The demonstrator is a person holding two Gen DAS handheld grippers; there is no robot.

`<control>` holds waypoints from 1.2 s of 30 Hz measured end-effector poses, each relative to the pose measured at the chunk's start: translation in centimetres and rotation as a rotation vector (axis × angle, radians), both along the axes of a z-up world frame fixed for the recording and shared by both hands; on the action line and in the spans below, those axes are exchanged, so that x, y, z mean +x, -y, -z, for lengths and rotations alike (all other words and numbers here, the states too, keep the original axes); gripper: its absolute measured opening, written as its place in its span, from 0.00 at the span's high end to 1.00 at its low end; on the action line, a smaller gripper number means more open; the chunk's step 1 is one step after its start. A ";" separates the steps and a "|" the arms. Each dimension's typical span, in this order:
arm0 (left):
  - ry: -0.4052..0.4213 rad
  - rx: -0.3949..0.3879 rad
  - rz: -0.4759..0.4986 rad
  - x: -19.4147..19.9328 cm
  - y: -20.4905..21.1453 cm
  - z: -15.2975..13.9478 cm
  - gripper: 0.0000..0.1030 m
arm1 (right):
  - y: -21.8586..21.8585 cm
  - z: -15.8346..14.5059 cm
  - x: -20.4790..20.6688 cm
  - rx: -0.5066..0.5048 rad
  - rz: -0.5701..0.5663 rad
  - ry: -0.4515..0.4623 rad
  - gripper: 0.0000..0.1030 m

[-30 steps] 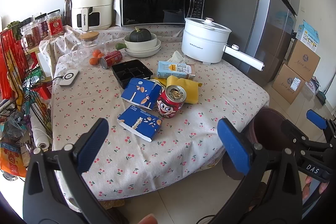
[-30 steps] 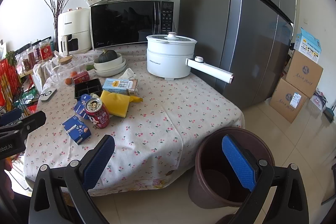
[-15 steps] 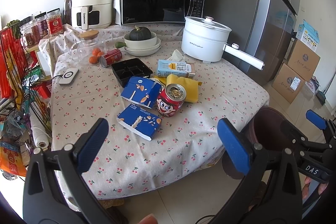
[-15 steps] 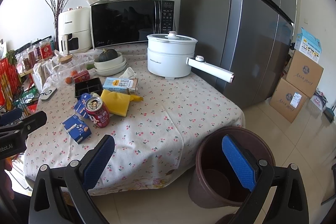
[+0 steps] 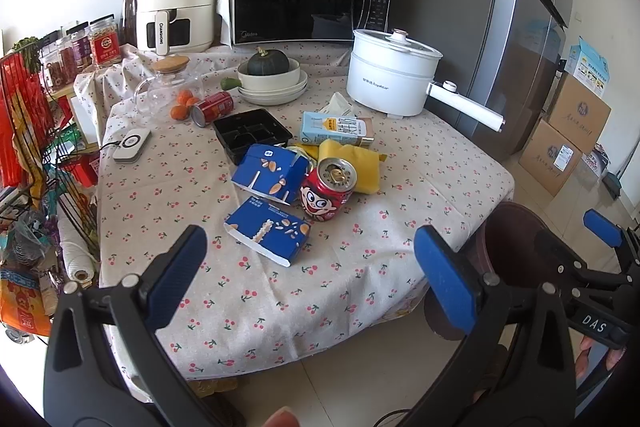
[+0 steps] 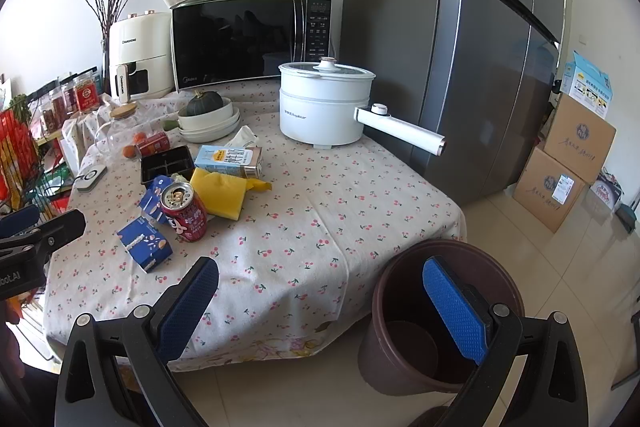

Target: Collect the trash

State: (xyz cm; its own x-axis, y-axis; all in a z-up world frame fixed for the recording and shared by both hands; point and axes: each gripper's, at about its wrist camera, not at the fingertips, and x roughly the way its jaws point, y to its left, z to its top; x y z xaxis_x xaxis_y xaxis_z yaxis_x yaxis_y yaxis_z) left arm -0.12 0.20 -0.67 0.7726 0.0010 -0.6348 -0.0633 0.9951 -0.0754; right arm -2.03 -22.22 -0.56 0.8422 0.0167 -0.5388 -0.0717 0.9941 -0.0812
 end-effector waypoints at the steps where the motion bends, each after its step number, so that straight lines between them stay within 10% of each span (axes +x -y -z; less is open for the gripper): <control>1: -0.004 0.001 0.000 0.0 0.0 0.0 0.00 | 0.0 0.0 0.0 -0.001 0.000 0.001 0.00; 22: 0.026 -0.024 -0.004 4.0 -3.8 -0.3 0.00 | 1.1 -2.8 2.9 0.015 -0.077 -0.086 0.00; 36: -0.287 0.098 0.158 13.6 -0.5 5.4 0.01 | 2.2 0.5 11.6 0.094 -0.090 -0.315 0.00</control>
State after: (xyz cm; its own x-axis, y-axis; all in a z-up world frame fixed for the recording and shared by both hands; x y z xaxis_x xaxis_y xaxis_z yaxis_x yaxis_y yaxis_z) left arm 13.52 0.66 -6.07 0.5581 -0.0322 -0.8292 0.0871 0.9960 0.0200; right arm 9.53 -24.38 -1.05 0.6273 0.1453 -0.7651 -0.1667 0.9847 0.0503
